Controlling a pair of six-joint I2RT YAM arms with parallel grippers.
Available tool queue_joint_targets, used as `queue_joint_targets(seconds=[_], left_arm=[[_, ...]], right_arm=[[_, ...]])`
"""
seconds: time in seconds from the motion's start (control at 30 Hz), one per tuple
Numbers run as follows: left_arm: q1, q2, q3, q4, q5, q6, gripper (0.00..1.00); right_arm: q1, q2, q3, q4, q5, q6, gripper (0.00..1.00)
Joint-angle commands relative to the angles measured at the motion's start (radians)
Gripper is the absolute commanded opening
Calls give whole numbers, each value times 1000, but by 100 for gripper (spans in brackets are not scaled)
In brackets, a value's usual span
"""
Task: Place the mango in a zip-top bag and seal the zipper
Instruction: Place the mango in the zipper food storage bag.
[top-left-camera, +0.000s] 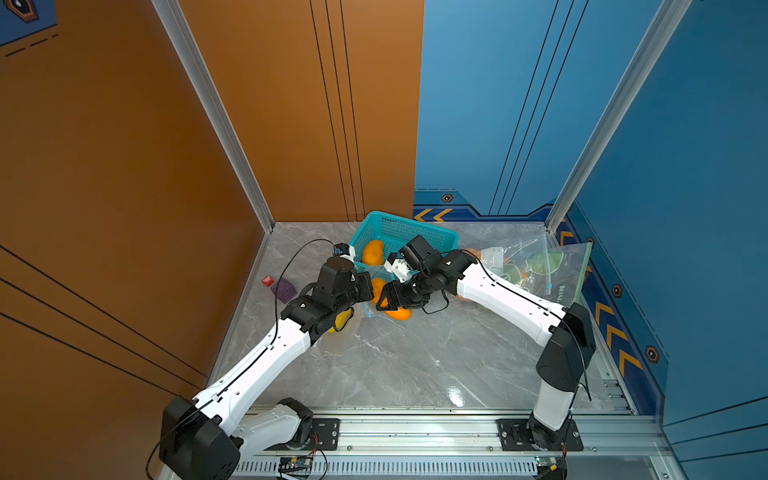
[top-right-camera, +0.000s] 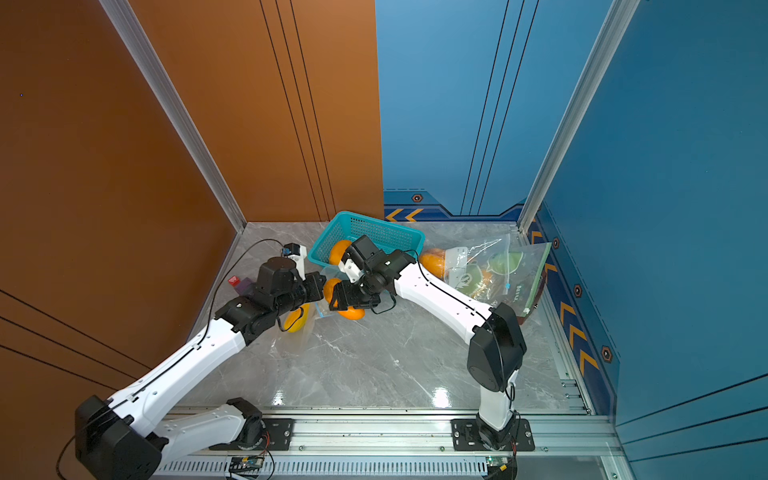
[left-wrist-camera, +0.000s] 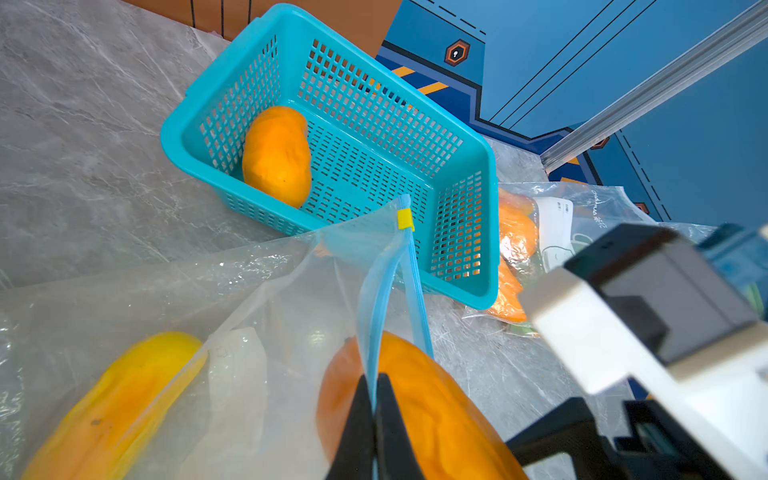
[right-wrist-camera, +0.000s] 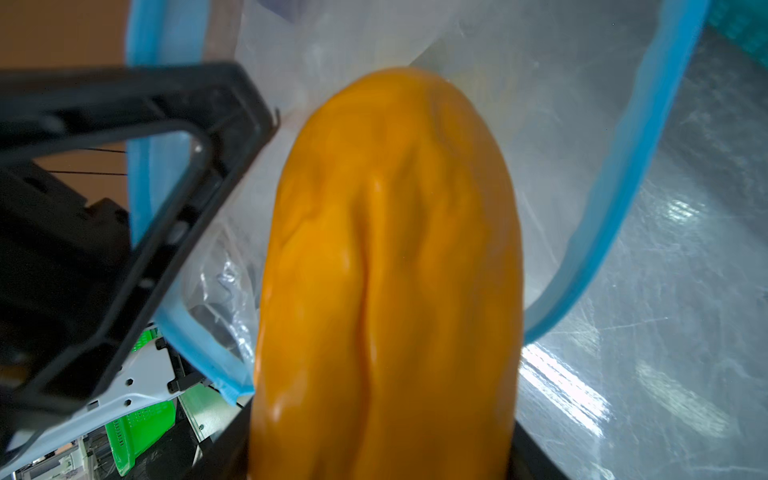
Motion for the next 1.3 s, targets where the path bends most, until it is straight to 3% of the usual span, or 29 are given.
queue_joint_targets(seconds=[0.0,0.3,0.53,0.63,0.83,1.1,1.27], left_arm=[[-19,-37,19,8,43,36,0],[-61,-25,44,7,87,31,0],[-69,-42,56,8,30,8,0],[-58,-46,55,6,-2,-9,0],[0,-33,40,6,0,-73,0],[52,-66,8,6,-37,-106,0],[85,-113,-10,1,-130,-89,0]], right_arm=[[-11,28,57,-45,-15,-7,31],[-30,81,164,-43,41,27,38],[-29,89,173,-46,93,39,65],[-29,79,175,-48,106,33,67],[-32,41,178,-63,129,11,83],[-41,-30,202,-68,179,-28,84],[-64,-81,251,-66,302,-60,85]])
